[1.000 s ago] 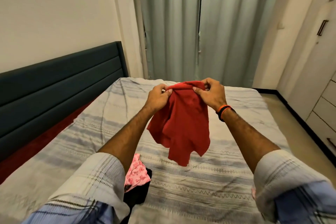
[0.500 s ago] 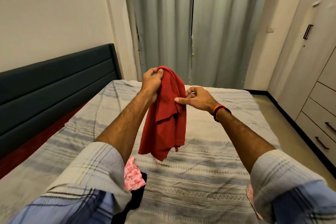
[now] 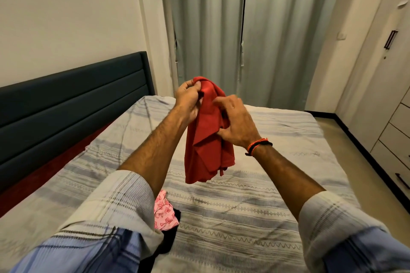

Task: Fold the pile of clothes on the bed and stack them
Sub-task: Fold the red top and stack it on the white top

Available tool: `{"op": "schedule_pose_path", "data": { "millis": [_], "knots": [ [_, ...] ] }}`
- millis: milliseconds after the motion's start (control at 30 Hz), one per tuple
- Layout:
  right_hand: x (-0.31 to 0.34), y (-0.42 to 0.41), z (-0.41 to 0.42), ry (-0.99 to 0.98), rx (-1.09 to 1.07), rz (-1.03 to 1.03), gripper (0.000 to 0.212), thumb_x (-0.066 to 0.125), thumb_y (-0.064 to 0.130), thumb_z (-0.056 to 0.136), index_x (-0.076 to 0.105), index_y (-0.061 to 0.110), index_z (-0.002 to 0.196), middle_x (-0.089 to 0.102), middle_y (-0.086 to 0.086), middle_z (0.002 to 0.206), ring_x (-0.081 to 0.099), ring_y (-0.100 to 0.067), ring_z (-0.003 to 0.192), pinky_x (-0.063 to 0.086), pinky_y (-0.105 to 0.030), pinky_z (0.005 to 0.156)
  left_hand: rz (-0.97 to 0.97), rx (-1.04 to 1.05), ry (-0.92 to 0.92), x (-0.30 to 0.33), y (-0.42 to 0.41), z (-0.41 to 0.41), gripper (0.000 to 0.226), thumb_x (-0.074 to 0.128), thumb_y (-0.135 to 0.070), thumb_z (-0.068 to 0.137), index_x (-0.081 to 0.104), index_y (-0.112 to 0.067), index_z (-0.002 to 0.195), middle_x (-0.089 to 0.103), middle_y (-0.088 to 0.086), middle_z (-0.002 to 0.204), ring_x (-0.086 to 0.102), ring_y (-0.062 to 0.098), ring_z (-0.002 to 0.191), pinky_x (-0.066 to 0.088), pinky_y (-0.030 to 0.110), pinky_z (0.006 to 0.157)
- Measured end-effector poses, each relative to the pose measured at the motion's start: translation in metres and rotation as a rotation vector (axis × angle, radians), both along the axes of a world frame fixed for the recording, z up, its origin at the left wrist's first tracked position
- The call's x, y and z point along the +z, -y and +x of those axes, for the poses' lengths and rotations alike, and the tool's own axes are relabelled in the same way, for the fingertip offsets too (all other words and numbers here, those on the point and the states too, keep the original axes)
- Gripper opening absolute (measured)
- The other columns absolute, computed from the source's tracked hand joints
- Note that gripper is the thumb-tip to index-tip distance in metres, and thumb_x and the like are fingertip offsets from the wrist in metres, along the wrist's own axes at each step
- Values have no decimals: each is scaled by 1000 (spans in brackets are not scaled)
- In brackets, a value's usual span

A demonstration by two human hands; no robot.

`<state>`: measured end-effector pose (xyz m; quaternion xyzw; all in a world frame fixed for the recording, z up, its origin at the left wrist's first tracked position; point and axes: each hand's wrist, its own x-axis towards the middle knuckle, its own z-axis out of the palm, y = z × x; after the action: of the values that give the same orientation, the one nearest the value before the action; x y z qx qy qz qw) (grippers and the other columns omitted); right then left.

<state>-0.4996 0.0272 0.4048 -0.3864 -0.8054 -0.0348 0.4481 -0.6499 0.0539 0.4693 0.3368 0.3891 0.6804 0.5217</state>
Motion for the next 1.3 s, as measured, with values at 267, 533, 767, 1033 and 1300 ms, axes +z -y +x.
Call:
{"op": "schedule_pose_path", "data": {
  "millis": [267, 533, 767, 1033, 1300],
  "knots": [
    [3, -22, -15, -346, -187, -438, 26, 51, 19, 96, 59, 10, 73, 64, -8, 76, 54, -25, 73, 33, -30, 65, -41, -296, -290, -27, 13, 5, 16, 62, -26, 96, 61, -10, 98, 69, 10, 100, 64, 18, 84, 53, 28, 76],
    [-20, -26, -13, -384, -220, -611, 17, 54, 2, 82, 69, 4, 77, 64, -6, 72, 57, -22, 70, 45, -32, 65, -196, -281, -664, -74, 19, -7, 68, 92, -23, 64, 55, -5, 119, 66, 13, 115, 68, 25, 103, 60, 40, 81],
    [-16, -31, -4, -490, -202, -593, 19, 66, 12, 79, 65, 19, 62, 61, 2, 59, 52, -10, 57, 46, -25, 60, -112, -75, -896, -68, 18, 0, 13, 76, -16, 83, 71, -5, 87, 75, 11, 88, 73, 15, 78, 62, 35, 69],
    [-20, -33, 7, -440, -155, -598, 7, 77, 19, 78, 76, 22, 71, 64, 5, 57, 56, -7, 56, 53, -26, 63, -85, 145, -1230, -61, -1, -1, 10, 65, -11, 80, 71, -15, 73, 73, 7, 81, 70, 25, 80, 60, 36, 76],
    [-21, -36, -5, -480, 73, -850, 18, 57, 17, 96, 60, 15, 79, 56, -2, 70, 51, -14, 62, 49, -30, 58, -102, 86, -1123, -63, -8, -2, 32, 47, -10, 90, 44, -17, 59, 51, 5, 65, 47, 23, 67, 39, 31, 63]
  ]
}}
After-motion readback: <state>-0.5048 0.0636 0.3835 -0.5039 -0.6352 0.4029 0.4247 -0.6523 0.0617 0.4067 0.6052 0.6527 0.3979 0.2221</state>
